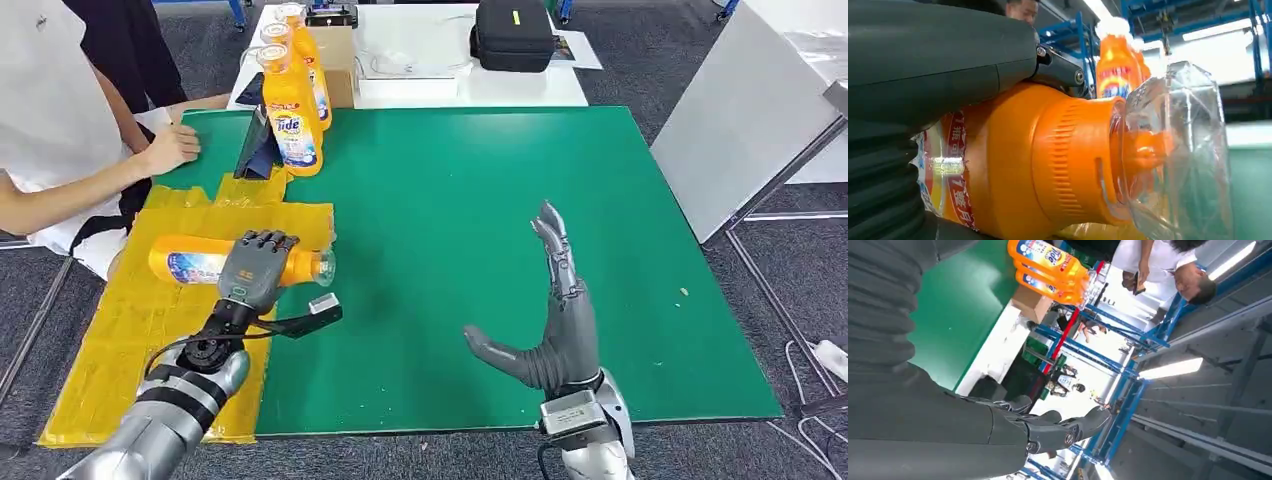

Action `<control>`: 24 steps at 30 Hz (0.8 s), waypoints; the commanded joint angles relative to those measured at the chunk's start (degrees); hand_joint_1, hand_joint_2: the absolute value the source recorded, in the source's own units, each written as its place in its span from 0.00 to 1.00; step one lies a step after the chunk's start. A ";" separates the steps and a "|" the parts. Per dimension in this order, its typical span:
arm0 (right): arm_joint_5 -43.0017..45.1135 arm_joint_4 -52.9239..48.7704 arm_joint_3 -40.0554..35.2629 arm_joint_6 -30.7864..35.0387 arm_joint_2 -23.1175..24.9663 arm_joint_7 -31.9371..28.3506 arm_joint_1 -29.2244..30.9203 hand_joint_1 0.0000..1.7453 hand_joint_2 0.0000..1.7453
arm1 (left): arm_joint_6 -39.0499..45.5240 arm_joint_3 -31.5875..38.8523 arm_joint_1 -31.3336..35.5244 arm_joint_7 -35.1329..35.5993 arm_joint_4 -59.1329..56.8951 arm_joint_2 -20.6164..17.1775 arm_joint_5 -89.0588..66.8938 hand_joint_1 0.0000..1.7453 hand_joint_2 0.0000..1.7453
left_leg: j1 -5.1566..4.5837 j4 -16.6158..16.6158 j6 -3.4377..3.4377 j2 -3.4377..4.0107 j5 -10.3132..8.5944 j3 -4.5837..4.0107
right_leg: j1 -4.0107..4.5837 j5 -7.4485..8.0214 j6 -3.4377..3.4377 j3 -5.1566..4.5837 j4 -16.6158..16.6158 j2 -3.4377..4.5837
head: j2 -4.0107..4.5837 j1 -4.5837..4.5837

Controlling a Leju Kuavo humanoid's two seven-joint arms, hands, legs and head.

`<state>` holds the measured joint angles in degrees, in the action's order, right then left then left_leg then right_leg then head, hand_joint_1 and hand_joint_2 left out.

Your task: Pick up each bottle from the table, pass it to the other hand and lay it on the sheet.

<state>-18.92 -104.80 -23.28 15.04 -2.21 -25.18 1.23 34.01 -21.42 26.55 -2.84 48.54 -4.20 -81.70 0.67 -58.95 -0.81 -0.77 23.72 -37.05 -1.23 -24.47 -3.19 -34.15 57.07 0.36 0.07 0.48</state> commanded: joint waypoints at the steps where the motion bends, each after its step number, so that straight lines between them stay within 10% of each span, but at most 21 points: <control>1: -1.31 4.41 -4.24 -0.89 -1.61 1.03 3.27 0.00 1.00 | -1.17 0.91 9.63 1.37 -21.28 2.13 2.28 1.00 1.00 | 0.06 0.03 0.01 0.04 0.02 0.20 | 0.09 -0.01 0.13 0.22 -0.06 -0.04 | 0.00 0.00; 6: -1.52 5.34 -4.61 -0.86 -1.65 1.46 3.15 0.00 1.00 | -0.92 3.50 9.50 1.00 -23.82 2.63 5.03 1.00 1.00 | 0.06 0.03 0.01 0.10 0.03 0.20 | 0.10 -0.01 0.11 0.20 -0.08 0.02 | 0.00 0.00; 8: -1.99 5.93 -4.67 -1.10 -1.68 2.12 2.93 0.00 1.00 | -1.16 5.40 8.76 0.28 -24.04 2.98 7.30 0.00 1.00 | 0.07 0.06 0.01 0.11 0.07 0.30 | 0.11 -0.04 0.14 0.32 -0.12 0.01 | 0.00 0.00; 24: -2.41 9.03 -2.94 -2.09 -0.32 3.43 2.47 0.00 1.00 | 0.41 7.50 4.43 -3.02 -21.09 3.81 10.65 0.00 1.00 | 0.04 0.12 0.01 0.18 0.07 0.42 | 0.08 -0.03 0.14 0.43 -0.16 0.10 | 0.00 0.00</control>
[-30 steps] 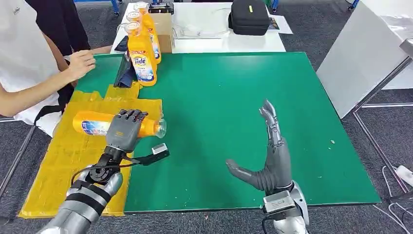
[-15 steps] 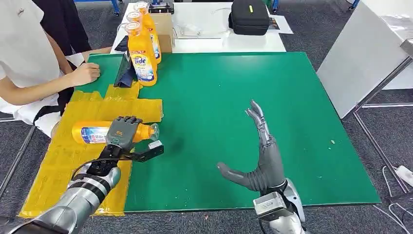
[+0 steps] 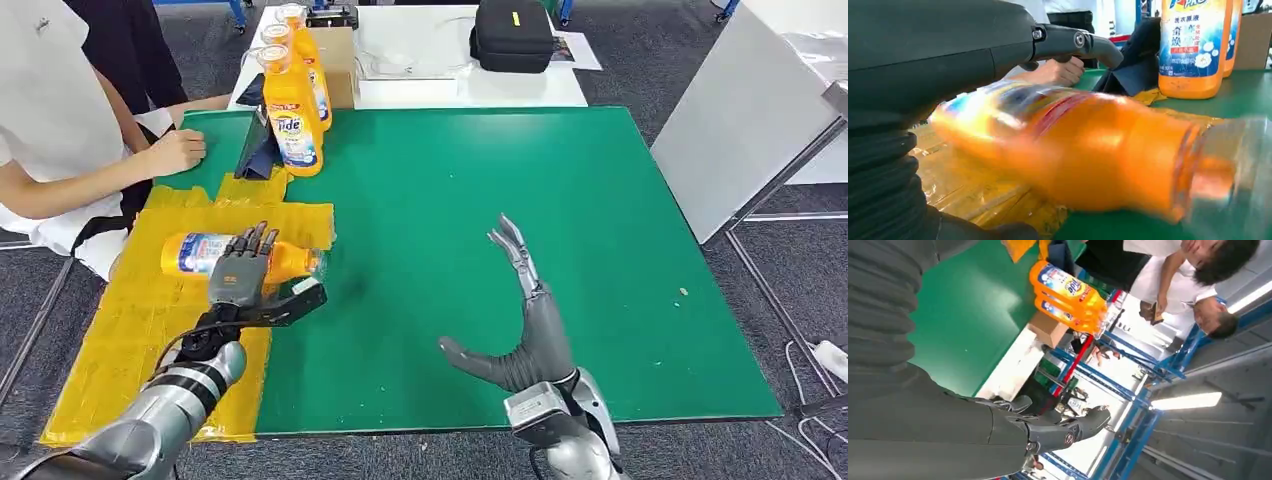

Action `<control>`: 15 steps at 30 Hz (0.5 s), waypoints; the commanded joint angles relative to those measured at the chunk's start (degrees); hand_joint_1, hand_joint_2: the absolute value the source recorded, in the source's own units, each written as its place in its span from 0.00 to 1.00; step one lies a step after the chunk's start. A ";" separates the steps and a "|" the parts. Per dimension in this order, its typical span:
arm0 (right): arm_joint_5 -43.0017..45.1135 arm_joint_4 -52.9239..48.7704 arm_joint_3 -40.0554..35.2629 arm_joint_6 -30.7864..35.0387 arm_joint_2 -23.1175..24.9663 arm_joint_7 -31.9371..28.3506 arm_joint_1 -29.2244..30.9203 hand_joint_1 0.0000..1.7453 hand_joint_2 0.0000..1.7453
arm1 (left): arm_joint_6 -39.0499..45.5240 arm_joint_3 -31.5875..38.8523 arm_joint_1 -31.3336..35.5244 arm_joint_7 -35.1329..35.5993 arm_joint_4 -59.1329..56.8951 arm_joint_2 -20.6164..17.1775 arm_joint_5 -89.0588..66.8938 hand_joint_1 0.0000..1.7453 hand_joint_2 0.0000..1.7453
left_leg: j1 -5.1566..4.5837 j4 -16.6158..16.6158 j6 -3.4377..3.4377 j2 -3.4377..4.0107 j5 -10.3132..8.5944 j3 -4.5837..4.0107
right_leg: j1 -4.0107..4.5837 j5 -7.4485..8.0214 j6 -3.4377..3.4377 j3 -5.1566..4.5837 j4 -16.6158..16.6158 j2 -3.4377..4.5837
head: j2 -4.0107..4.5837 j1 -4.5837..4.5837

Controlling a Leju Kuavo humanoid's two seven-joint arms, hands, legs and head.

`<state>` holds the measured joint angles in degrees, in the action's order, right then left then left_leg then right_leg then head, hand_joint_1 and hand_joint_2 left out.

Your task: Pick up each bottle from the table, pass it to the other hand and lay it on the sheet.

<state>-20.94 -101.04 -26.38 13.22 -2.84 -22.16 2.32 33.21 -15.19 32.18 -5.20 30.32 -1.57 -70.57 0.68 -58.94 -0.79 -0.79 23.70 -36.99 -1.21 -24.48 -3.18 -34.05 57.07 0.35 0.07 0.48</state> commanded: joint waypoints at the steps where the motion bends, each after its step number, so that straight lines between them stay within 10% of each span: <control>1: -0.40 5.27 0.17 -0.28 0.32 0.41 1.39 0.00 1.00 | 1.20 1.27 -1.21 -0.66 -2.87 1.18 -0.48 0.00 1.00 | 0.01 0.08 -0.01 0.14 0.06 0.25 | 0.04 -0.01 0.09 0.23 -0.12 0.08 | 0.00 0.00; 10: -0.77 5.95 0.32 -0.41 0.45 0.73 1.38 0.00 1.00 | 4.16 1.47 -2.45 -3.27 -0.31 1.72 0.99 0.00 1.00 | -0.01 0.08 -0.01 0.09 0.04 0.21 | 0.02 -0.01 0.09 0.20 -0.08 0.05 | 0.00 0.00; 15: 1.05 4.54 3.20 0.33 0.36 0.61 -2.28 0.00 1.00 | 6.50 4.22 -14.28 -18.42 26.30 4.60 12.41 0.00 1.00 | 0.01 0.09 -0.03 0.08 0.08 0.27 | 0.04 -0.04 0.10 0.28 -0.14 0.03 | 0.00 0.00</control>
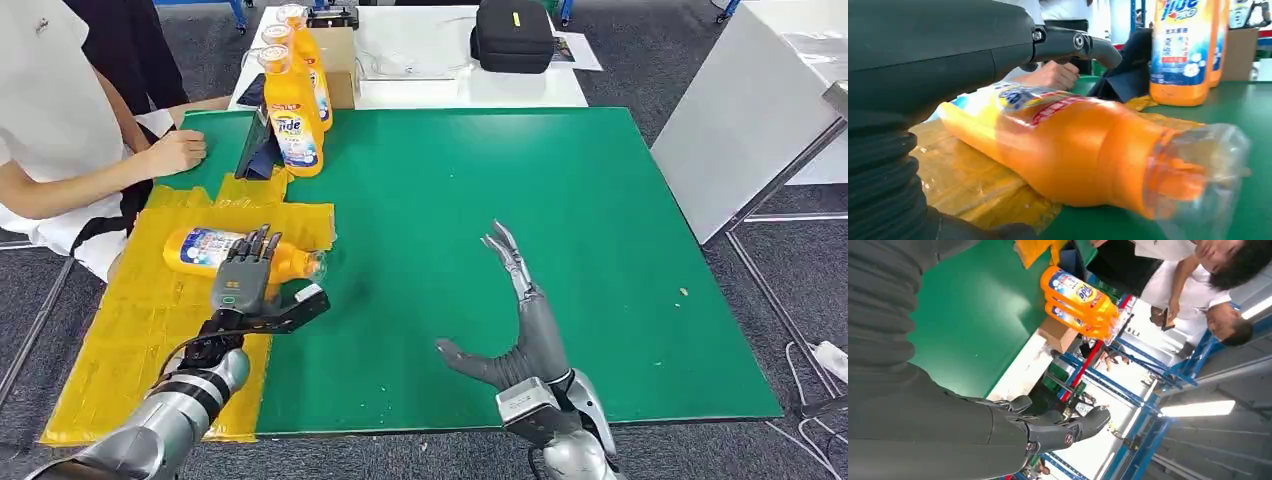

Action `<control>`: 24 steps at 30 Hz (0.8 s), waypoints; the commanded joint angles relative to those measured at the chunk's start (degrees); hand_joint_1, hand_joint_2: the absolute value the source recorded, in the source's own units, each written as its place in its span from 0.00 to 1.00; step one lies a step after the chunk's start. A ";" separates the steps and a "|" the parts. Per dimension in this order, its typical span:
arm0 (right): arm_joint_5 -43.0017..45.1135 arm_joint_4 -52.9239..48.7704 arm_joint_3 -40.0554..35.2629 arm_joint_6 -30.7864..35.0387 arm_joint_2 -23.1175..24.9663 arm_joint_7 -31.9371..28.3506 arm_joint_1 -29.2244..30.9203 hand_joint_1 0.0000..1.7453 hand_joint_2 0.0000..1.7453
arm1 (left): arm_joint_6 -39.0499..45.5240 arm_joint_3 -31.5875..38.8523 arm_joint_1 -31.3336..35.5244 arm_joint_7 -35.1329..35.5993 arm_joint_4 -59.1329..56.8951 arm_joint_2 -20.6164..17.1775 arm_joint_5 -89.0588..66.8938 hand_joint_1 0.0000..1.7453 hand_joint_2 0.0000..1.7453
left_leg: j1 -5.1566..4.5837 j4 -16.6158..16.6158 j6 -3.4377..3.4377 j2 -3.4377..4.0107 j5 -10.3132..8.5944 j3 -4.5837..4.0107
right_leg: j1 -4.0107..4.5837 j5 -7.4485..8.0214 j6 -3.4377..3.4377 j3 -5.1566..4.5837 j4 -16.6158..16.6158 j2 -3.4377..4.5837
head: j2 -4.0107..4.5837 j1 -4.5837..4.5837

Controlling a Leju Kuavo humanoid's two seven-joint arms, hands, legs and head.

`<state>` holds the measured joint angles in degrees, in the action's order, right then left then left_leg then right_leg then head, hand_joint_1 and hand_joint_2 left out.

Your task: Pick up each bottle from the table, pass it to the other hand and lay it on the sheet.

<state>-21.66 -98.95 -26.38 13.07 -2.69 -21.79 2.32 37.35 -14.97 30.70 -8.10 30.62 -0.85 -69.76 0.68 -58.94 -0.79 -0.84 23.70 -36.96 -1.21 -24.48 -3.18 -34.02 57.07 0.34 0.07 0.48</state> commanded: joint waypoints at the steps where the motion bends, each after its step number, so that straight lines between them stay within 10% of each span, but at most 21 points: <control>1: 5.20 1.47 5.16 -1.54 -0.04 0.83 -4.30 0.00 1.00 | -2.02 0.88 -16.79 -17.59 36.29 3.43 19.85 0.00 1.00 | 0.02 0.12 -0.05 0.09 0.15 0.37 | 0.07 -0.10 0.13 0.42 -0.22 -0.03 | 0.00 0.00; 10: 5.76 -0.50 22.21 0.60 2.39 -1.39 -14.42 0.00 1.00 | -39.74 -0.29 -31.53 -17.79 59.71 3.64 72.91 0.00 1.00 | 0.01 0.00 -0.06 0.03 0.35 0.21 | 0.03 -0.22 0.12 0.24 -0.15 -0.07 | 0.00 0.00; 24: 10.24 0.39 22.72 -3.57 4.11 -1.55 -15.97 0.00 1.00 | -42.48 -0.02 -33.88 -17.51 56.83 4.11 75.60 0.00 1.00 | 0.02 0.10 -0.03 0.10 0.35 0.32 | 0.05 -0.25 0.02 0.30 -0.22 0.02 | 0.00 0.00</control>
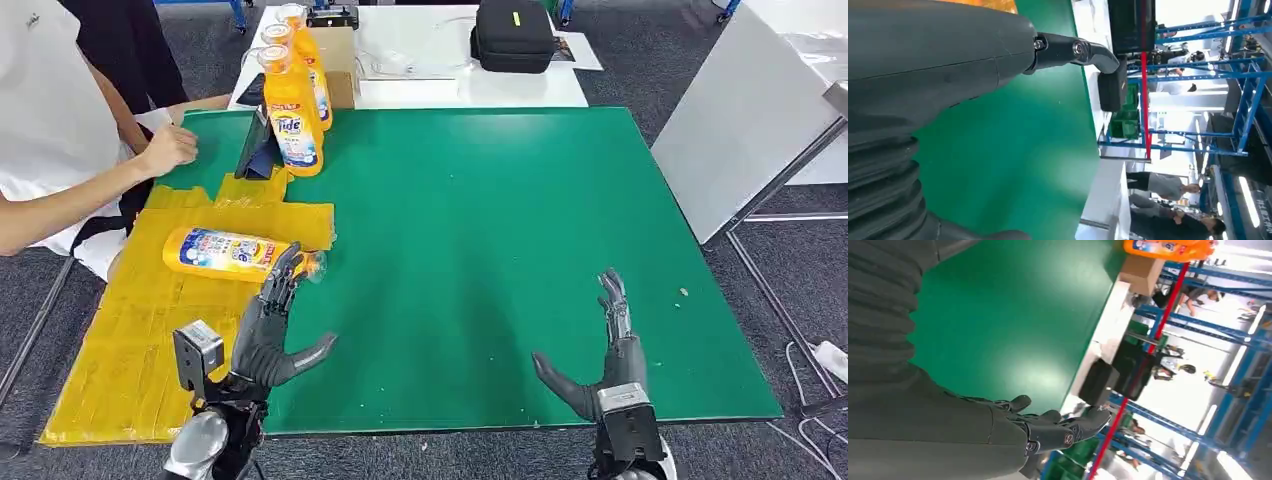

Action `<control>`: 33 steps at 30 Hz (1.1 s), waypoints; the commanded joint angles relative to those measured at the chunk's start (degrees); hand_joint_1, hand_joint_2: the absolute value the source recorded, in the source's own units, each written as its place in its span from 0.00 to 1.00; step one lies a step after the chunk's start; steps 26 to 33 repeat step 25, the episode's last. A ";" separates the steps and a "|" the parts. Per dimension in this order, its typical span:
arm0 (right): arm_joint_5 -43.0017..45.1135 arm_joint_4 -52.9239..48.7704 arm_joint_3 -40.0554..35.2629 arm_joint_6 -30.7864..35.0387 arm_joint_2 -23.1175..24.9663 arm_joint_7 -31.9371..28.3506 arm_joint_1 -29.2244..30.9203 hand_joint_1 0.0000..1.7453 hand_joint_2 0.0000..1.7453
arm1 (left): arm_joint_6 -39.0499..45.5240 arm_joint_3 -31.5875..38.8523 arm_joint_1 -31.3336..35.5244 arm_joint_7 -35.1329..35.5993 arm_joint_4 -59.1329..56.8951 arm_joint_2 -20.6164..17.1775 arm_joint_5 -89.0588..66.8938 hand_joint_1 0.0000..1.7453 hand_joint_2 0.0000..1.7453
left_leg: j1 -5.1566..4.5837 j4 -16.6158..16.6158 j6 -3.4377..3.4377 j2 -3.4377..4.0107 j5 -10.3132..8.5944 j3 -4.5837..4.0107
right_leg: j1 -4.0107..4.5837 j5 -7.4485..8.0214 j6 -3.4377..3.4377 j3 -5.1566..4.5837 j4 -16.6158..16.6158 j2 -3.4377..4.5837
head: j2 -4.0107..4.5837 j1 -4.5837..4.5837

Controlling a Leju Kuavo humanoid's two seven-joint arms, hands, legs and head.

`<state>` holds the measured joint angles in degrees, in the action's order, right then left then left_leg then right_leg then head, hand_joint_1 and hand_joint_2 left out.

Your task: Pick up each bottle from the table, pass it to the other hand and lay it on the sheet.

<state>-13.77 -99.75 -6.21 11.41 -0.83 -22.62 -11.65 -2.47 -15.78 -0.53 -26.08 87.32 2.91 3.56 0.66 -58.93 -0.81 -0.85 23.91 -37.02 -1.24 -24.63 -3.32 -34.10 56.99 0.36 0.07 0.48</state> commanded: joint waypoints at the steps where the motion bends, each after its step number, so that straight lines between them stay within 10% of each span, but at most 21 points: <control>1: 1.67 1.44 1.97 -1.40 2.61 -0.97 -1.73 0.00 1.00 | -5.12 1.47 -2.92 0.93 -0.16 0.76 5.34 0.00 1.00 | 0.06 0.11 0.00 0.15 0.18 0.47 | 0.10 -0.12 0.19 0.49 -0.18 0.03 | 0.00 0.02; 33: 0.25 -0.22 -7.97 0.51 0.22 -1.46 -3.34 0.00 1.00 | 15.01 1.60 -4.01 -2.59 0.85 2.10 -12.40 0.00 1.00 | 0.03 0.06 -0.01 0.09 0.12 0.33 | 0.06 -0.09 0.16 0.34 -0.10 -0.02 | 0.00 0.00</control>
